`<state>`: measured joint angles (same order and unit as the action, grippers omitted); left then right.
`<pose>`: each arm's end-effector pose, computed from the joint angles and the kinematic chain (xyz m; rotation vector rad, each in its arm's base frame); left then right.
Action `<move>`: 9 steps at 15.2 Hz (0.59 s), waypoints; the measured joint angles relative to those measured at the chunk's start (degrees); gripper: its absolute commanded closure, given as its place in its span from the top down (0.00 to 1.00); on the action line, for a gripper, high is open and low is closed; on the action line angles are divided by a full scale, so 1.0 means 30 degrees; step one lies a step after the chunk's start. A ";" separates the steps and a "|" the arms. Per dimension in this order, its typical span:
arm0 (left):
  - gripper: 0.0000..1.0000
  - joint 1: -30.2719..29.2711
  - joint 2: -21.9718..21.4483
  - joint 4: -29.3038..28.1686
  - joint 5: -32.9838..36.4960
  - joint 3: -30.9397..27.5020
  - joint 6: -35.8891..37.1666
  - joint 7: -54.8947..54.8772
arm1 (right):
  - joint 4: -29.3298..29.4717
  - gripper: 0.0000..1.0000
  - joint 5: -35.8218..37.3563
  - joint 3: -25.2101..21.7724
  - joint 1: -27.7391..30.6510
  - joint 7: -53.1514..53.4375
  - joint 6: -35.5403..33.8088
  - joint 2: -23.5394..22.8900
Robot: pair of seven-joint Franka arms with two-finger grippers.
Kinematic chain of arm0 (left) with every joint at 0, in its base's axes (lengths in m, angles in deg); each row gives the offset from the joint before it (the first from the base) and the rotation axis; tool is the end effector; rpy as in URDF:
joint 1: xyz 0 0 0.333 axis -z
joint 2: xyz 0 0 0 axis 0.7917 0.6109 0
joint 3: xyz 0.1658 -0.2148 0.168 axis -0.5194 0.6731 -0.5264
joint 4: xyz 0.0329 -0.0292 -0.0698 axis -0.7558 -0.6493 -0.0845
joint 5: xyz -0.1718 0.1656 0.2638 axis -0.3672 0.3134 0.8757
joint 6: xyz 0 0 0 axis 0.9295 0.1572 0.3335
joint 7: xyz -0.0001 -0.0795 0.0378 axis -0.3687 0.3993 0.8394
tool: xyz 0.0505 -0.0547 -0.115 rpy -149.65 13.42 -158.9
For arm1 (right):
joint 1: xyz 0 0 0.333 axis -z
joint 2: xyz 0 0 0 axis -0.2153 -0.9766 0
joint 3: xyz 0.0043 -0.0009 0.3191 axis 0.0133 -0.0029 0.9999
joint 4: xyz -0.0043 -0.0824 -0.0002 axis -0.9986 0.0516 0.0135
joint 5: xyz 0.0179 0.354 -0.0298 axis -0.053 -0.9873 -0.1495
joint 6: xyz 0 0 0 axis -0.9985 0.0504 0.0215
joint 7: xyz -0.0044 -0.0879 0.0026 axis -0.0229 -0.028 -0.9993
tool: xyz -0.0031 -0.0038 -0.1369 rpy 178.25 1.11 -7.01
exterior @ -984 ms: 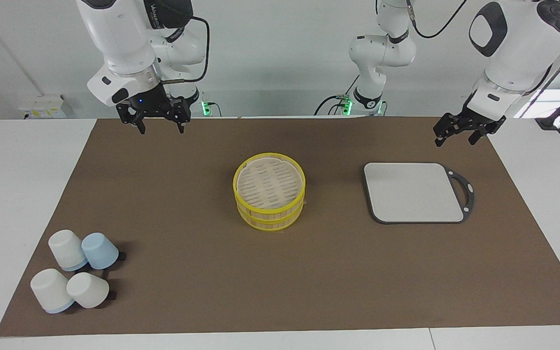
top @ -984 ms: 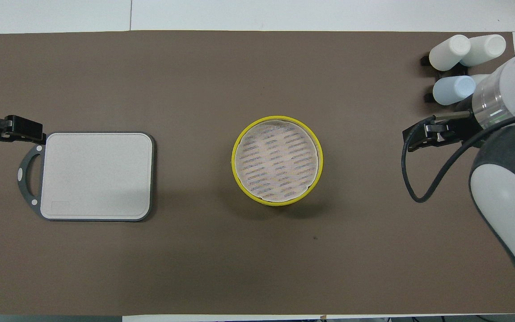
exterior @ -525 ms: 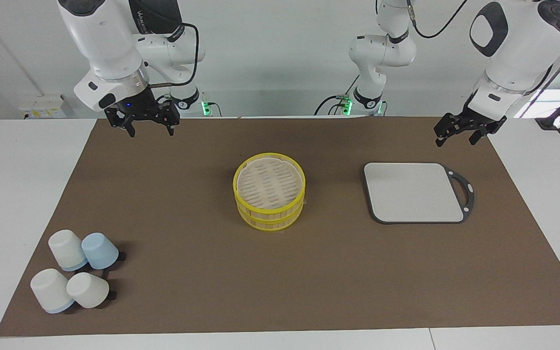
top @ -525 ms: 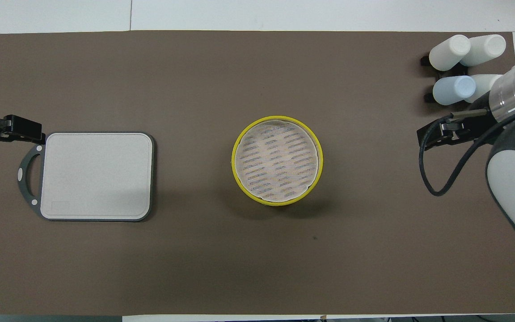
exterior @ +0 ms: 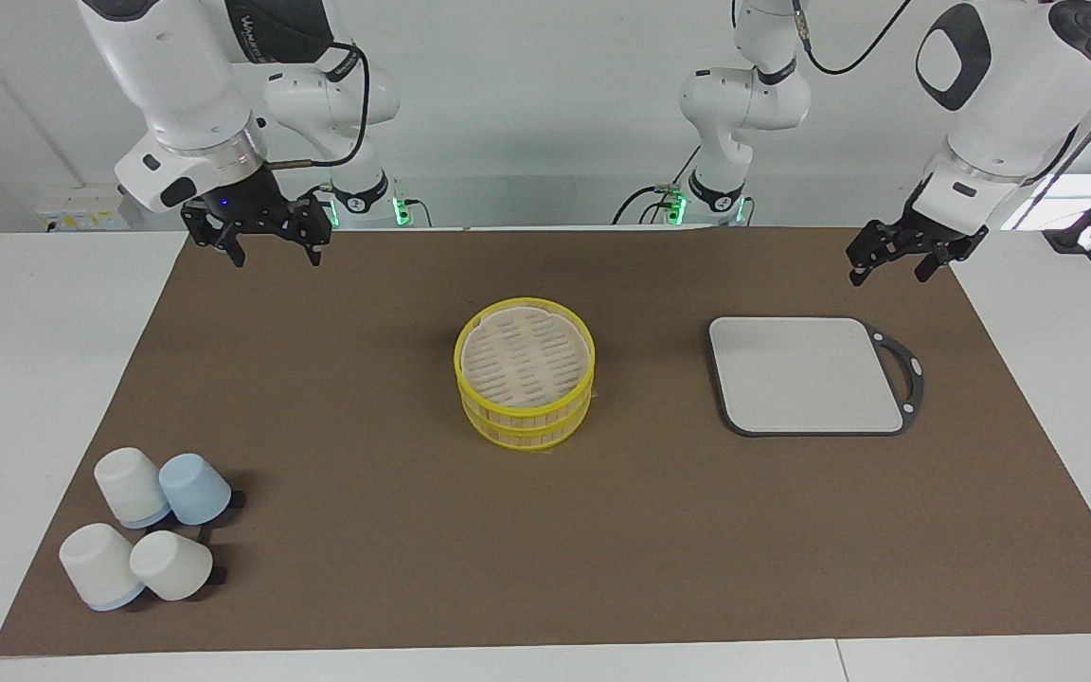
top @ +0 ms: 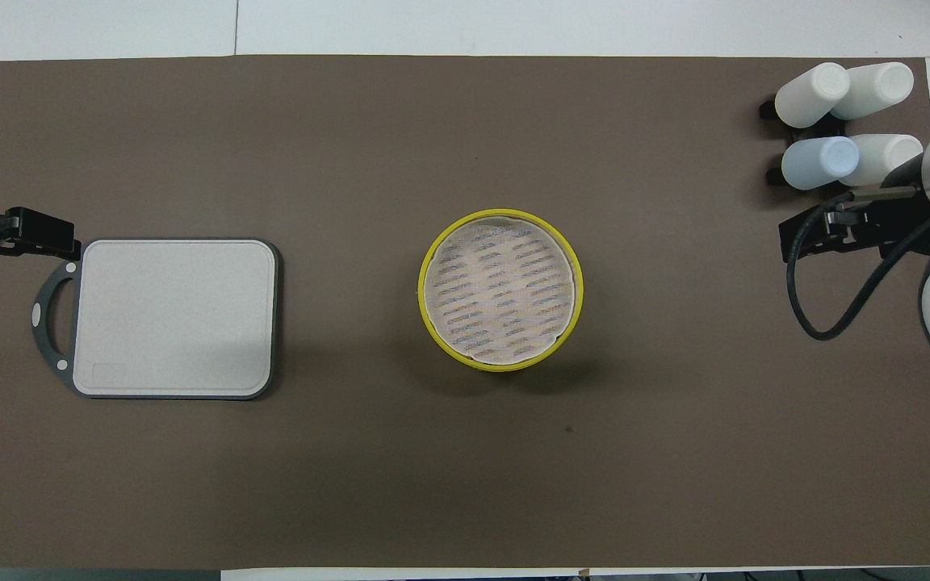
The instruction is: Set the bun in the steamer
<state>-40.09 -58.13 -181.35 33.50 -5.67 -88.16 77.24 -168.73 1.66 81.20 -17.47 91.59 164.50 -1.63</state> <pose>0.5196 -0.0083 0.5659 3.1398 -0.0289 -0.0370 0.5153 0.0484 0.5893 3.1103 -0.0016 -0.1278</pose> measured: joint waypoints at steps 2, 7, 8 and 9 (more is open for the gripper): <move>1.00 0.0000 0.0000 0.0000 0.0000 0.0000 0.0000 0.0000 | -0.0019 1.00 -0.0022 -0.0653 -0.0054 0.0000 -0.0036 -0.0001; 1.00 0.0000 0.0000 0.0000 0.0000 0.0000 -0.0001 0.0000 | -0.0046 1.00 -0.0222 -0.1881 -0.0066 -0.0304 0.0145 -0.0001; 1.00 0.0000 0.0000 0.0000 0.0000 0.0000 -0.0001 0.0000 | -0.0070 1.00 -0.0222 -0.1880 -0.0085 -0.0304 0.0244 -0.0002; 1.00 0.0000 0.0000 0.0000 0.0000 0.0000 -0.0002 0.0000 | -0.0085 1.00 -0.0222 -0.1880 -0.0096 -0.0304 0.0270 -0.0002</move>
<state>-40.09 -58.13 -181.35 33.50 -5.67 -88.17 77.24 -168.99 1.00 75.56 -17.75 90.68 165.31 -1.64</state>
